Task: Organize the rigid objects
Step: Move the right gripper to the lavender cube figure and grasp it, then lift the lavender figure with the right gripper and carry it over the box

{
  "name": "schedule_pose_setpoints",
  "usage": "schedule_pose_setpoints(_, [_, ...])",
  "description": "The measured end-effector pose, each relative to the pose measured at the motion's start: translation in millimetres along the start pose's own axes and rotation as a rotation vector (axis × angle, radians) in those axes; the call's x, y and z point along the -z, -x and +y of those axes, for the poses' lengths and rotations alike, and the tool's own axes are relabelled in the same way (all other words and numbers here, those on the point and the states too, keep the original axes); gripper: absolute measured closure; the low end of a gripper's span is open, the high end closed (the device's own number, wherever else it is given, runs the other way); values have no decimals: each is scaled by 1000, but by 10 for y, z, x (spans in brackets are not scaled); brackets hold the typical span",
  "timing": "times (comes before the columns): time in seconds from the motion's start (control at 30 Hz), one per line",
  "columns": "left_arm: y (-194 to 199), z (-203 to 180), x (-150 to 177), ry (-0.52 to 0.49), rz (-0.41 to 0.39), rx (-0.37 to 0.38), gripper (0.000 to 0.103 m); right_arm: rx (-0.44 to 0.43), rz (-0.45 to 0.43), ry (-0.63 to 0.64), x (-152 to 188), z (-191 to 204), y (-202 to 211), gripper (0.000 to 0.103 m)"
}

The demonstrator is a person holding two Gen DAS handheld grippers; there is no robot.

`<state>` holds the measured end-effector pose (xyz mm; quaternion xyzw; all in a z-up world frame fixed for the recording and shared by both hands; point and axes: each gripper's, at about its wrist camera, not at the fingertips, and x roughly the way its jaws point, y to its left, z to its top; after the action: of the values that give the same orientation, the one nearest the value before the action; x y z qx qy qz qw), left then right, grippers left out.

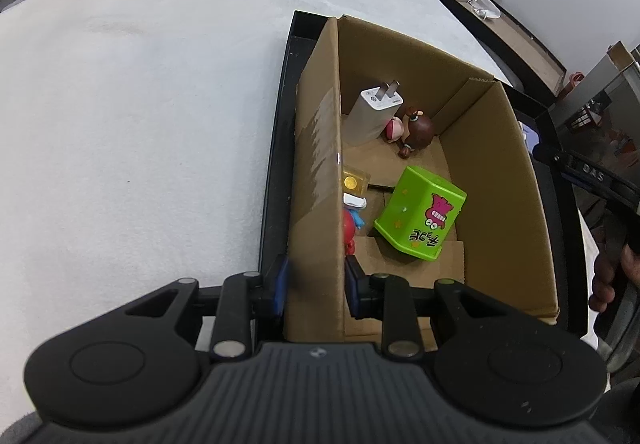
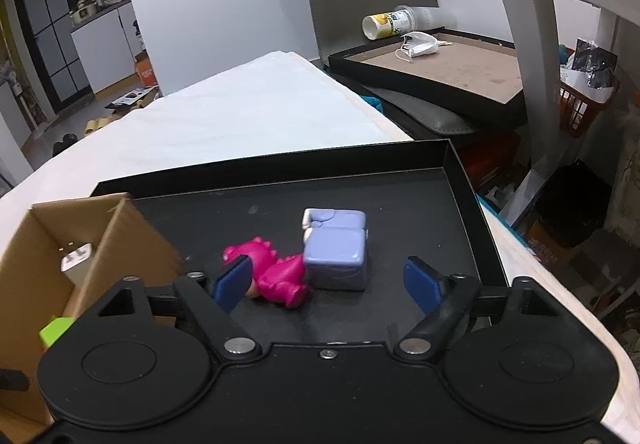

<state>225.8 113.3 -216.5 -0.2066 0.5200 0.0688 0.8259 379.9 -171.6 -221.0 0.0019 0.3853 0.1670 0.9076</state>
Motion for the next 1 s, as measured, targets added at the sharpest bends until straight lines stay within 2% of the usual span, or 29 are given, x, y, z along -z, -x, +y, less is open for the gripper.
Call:
schedule_pose_setpoints(0.07, [-9,-5,-3,1,3,-4,75,8,4,0,-3,-12,-68,34])
schedule_pose_setpoints(0.27, [-56,-33,-21,0,14,-19,75,26,-12,24,6,3,-191,36])
schedule_pose_setpoints(0.33, [-67,-41,-19,-5,17,-25,75,31,-7,27,16,4,-240,42])
schedule_pose_setpoints(0.4, [-76,-40,-19,-6,19,-27,75,34,-4,17,29,-17,-272,55])
schedule_pose_setpoints(0.47, [-81,-42,-21,-4,21,-29,75,28,3,-3,24,-46,-272,63])
schedule_pose_setpoints(0.77, [-75,-52,-14,-4,18,-29,75,64,40,-4,66,-114,-172,64])
schedule_pose_setpoints(1.0, [-13,-23,-2,-4,5,-15,75,57,80,-42,79,-146,-27,65])
